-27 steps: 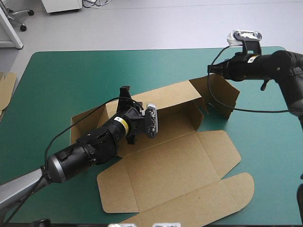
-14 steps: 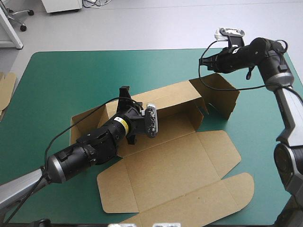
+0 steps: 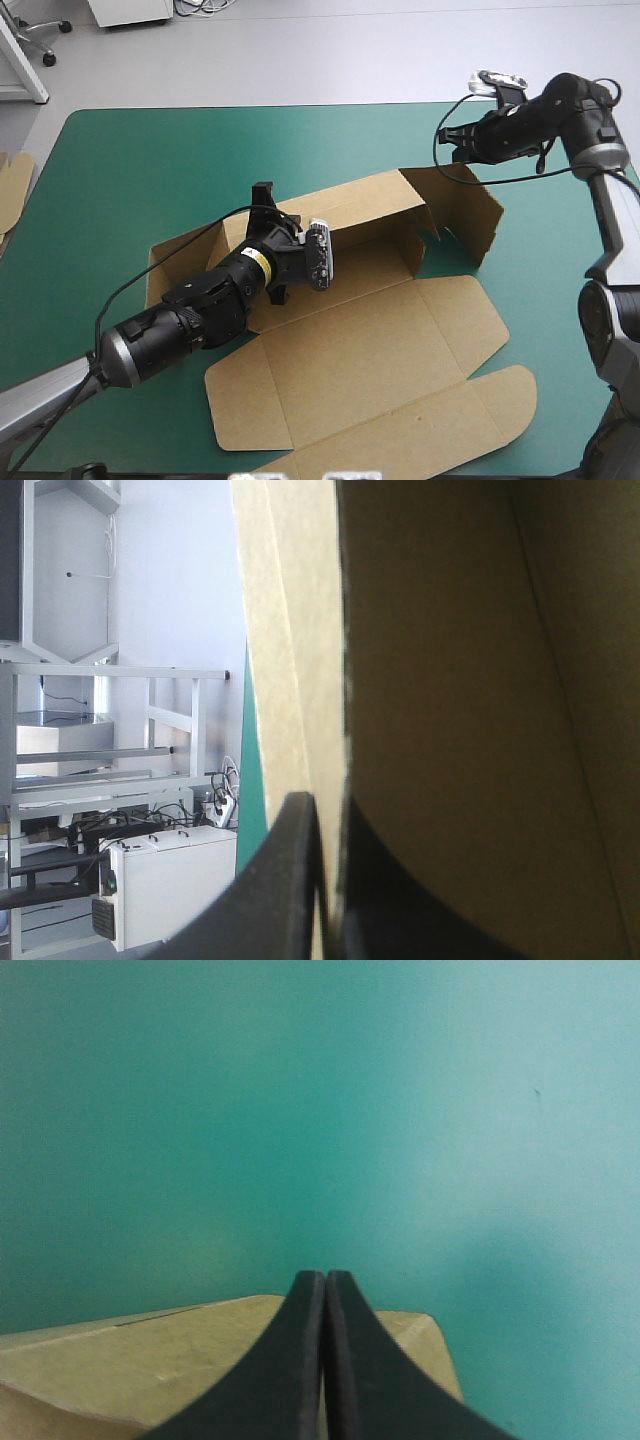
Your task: Fold the box
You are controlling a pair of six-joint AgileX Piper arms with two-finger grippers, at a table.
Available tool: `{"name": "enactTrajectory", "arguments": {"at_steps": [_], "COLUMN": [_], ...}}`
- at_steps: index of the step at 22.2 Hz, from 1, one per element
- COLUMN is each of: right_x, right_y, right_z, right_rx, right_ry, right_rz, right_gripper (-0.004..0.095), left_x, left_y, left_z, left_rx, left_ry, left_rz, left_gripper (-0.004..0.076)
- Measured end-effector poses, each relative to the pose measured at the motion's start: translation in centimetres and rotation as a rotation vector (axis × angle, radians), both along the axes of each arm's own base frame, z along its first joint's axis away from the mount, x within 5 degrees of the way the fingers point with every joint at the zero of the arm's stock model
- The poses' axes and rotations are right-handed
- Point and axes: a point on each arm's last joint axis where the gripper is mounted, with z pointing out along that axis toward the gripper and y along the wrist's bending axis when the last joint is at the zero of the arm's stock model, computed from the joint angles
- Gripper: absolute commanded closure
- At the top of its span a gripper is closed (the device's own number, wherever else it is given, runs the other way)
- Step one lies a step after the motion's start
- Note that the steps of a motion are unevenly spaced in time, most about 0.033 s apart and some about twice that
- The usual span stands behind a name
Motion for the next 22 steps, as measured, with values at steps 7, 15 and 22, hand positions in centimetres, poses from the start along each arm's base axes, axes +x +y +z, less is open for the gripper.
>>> {"name": "enactTrajectory", "arguments": {"at_steps": [7, 15, 22], "right_x": [-0.5, -0.1, 1.6], "right_y": [-2.4, -2.2, -2.0], "right_z": [0.6, 0.6, -2.7], "right_rx": [0.093, 0.087, 0.118], "right_ry": [0.003, -0.035, 0.032], "right_rz": [0.038, 0.052, 0.075], "right_gripper": [0.0941, 0.0941, 0.0941], "left_x": [0.2, 0.2, 0.3], "left_y": [0.0, -0.1, -0.1], "left_z": [0.0, 0.0, 0.0], "left_rx": [-0.012, -0.025, -0.026], "left_ry": [-0.018, -0.018, -0.017], "left_rz": [0.012, 0.024, 0.027], "left_gripper": [0.0738, 0.0738, 0.0738]}}
